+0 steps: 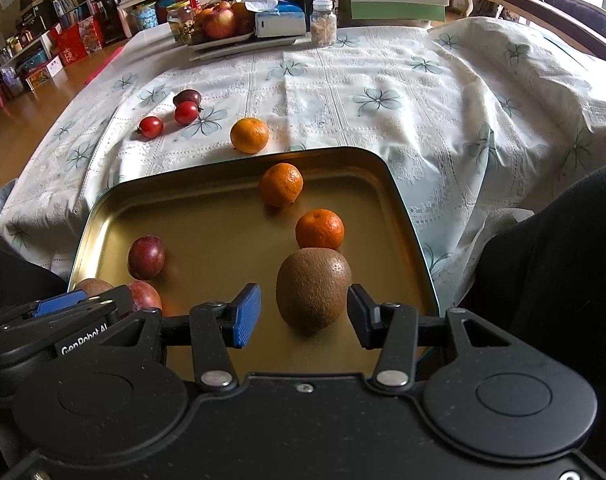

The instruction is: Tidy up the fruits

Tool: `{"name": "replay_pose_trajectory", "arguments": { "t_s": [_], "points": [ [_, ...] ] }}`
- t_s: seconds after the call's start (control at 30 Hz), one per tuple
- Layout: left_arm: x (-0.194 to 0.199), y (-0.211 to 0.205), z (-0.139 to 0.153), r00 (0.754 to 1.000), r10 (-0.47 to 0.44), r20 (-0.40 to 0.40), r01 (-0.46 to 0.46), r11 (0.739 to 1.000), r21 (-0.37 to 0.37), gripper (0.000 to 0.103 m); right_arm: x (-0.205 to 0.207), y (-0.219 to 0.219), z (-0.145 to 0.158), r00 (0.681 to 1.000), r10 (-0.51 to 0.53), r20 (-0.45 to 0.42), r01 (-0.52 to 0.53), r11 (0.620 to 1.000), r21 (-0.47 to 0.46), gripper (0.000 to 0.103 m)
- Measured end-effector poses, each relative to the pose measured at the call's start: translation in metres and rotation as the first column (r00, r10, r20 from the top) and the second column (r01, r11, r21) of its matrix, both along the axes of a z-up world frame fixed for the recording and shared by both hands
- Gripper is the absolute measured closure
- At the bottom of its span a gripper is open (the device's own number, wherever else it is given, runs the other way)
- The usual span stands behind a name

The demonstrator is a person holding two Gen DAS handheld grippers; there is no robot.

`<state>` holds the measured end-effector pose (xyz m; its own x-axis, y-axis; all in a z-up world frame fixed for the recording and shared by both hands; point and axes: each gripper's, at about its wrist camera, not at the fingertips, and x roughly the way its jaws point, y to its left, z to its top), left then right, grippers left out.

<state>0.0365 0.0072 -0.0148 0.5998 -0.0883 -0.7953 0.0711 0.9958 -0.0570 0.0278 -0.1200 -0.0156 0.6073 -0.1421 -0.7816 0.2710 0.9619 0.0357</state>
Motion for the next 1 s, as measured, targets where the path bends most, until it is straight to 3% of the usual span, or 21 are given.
{"name": "replay_pose_trajectory", "arguments": {
  "t_s": [1.0],
  "points": [
    [-0.0003, -0.0008, 0.0005, 1.000, 0.015, -0.003, -0.015, 1.000, -0.008, 0.064, 0.0050, 0.0031, -0.0046, 0.999, 0.000, -0.035, -0.001, 1.000, -0.026, 0.048]
  ]
}}
